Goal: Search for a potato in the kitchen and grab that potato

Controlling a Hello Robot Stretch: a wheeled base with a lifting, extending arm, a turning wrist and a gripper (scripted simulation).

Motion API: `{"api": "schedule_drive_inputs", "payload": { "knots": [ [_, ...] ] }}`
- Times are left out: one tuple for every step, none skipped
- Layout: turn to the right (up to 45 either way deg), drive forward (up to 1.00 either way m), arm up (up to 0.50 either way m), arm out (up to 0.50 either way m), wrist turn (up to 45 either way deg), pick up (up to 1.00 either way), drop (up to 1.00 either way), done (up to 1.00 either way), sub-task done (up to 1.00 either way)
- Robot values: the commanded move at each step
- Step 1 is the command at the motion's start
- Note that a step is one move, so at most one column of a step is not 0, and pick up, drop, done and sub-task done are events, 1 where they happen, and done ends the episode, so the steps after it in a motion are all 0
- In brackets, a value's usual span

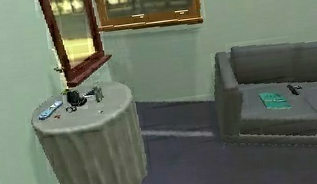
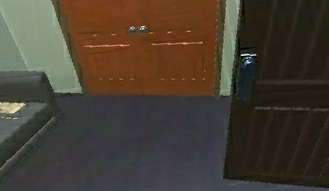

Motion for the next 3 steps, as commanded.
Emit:
{"api": "schedule_drive_inputs", "payload": {
  "knots": [
    [0.0,0.1,0.0,0.0,0.0,0.0,0.0,0.0,0.0],
    [-45.0,0.0,0.0,0.0,0.0,0.0,0.0,0.0,0.0],
    [-12.0,0.0,0.0,0.0,0.0,0.0,0.0,0.0,0.0]
  ]
}}
